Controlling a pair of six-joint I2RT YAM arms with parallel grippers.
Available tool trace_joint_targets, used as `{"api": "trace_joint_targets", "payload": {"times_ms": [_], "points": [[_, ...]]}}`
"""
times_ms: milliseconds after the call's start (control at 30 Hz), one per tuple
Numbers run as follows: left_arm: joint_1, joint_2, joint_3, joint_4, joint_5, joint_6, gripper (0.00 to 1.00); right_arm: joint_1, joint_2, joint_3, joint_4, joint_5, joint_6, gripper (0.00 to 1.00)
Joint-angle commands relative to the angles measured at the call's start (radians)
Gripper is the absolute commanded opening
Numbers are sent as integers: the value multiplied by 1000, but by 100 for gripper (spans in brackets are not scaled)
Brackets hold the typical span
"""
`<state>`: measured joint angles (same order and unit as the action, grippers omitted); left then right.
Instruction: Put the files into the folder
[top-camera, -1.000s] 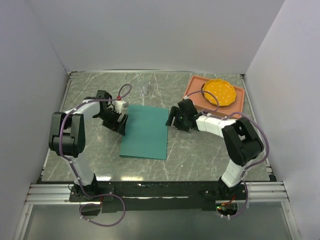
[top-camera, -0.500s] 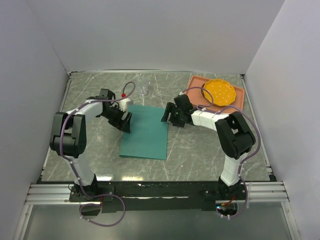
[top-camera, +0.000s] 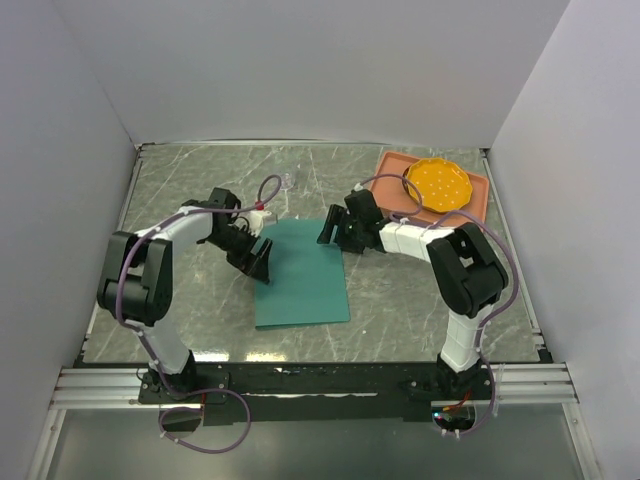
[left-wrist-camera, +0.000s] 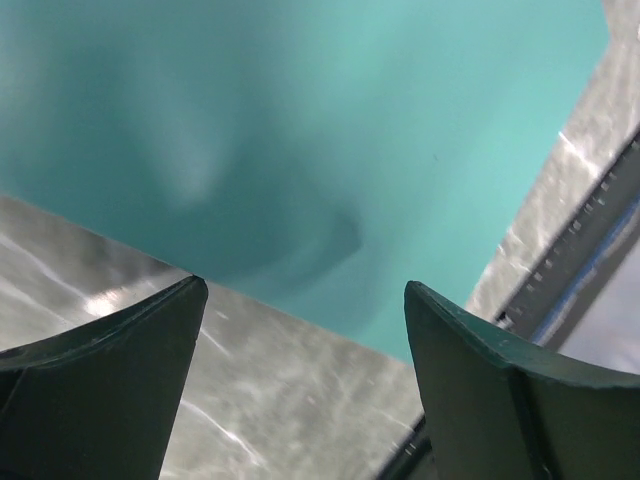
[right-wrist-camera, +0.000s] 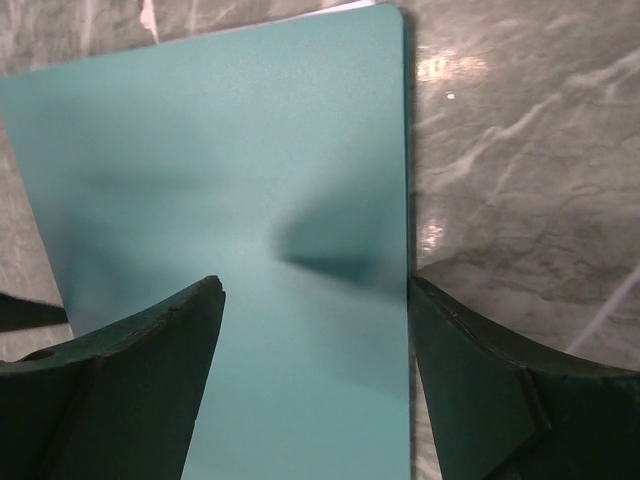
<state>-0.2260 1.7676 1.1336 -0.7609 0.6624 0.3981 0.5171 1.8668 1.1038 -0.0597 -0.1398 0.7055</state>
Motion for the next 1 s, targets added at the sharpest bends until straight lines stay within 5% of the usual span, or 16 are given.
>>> {"api": "trace_joint_targets", "payload": {"times_ms": [0,533,700,733,967], "points": [[-12,-98,-41,-37,72,10,87,44,-4,-58,3,0,35,82],[-13,-129,3,-18,19,-42,87,112,-156,-145,-70,137,55,83],[-7,-238,38,-66,-50,-56,90,116,-280,-151,-121,193,14,85],[-6,-261,49,-83,-76,-61,93,121,-328,-151,-133,190,-1,99],[1,-583,54,-84,-233,-130,96,237,-532,-145,-317,282,-70,100]]}}
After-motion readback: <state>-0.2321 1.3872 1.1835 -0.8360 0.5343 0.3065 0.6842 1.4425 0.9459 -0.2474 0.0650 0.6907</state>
